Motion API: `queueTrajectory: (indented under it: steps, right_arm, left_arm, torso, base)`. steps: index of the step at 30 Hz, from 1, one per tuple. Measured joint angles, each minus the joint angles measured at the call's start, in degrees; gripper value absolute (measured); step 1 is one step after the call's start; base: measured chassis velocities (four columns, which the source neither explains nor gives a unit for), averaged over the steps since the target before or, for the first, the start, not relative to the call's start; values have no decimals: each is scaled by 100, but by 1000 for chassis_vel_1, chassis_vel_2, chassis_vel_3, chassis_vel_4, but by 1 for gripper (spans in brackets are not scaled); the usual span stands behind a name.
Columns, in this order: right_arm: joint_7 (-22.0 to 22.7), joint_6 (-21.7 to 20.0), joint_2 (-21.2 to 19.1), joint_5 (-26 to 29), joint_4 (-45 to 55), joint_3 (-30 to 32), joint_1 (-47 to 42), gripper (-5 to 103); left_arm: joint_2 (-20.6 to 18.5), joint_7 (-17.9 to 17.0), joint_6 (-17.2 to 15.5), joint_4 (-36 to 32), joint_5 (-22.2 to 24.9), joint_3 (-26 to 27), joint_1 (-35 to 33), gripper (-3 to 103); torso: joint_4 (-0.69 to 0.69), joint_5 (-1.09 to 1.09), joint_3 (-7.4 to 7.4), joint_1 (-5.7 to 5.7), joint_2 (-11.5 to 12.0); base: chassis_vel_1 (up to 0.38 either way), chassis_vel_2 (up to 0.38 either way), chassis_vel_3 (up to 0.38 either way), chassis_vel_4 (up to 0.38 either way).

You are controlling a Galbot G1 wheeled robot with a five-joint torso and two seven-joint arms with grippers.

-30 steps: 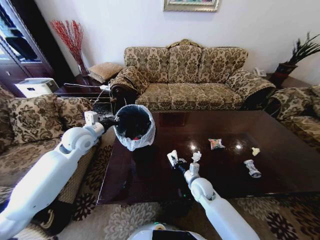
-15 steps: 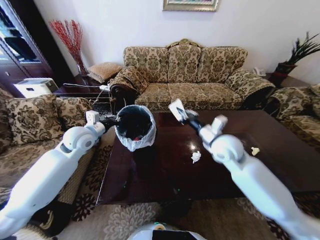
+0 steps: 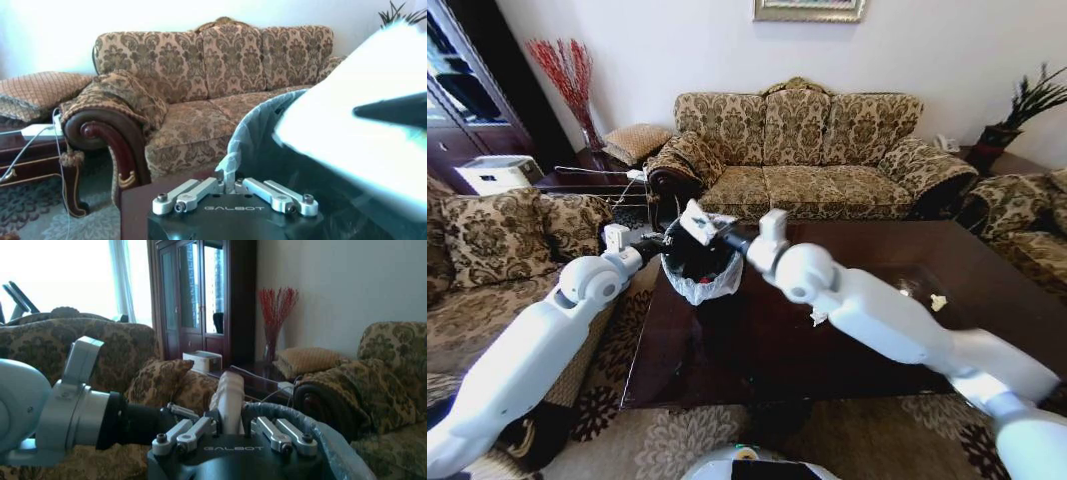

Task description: Move to the front of the table and place the trash on the table into the trash bin.

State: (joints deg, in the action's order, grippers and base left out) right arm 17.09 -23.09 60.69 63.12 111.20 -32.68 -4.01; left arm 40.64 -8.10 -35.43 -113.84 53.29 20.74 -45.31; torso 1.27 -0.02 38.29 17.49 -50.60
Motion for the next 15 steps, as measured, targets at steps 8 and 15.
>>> queueTrajectory:
  steps: [8, 15]
  right_arm:
    - [31, -54, 14, -8, -34, -42, 25, 40]
    - [133, 25, 34, -39, 9, 80, 239, 79]
  left_arm:
    - [34, 1, -7, -1, -4, 27, 51, 1]
    - [34, -1, -17, -24, -8, 80, 16, 1]
  torso:
    - [-5, 3, 0, 0, 0]
    - [-1, 2, -1, -1, 0]
  base:
    - [0, 0, 0, 0]
    - [0, 0, 0, 0]
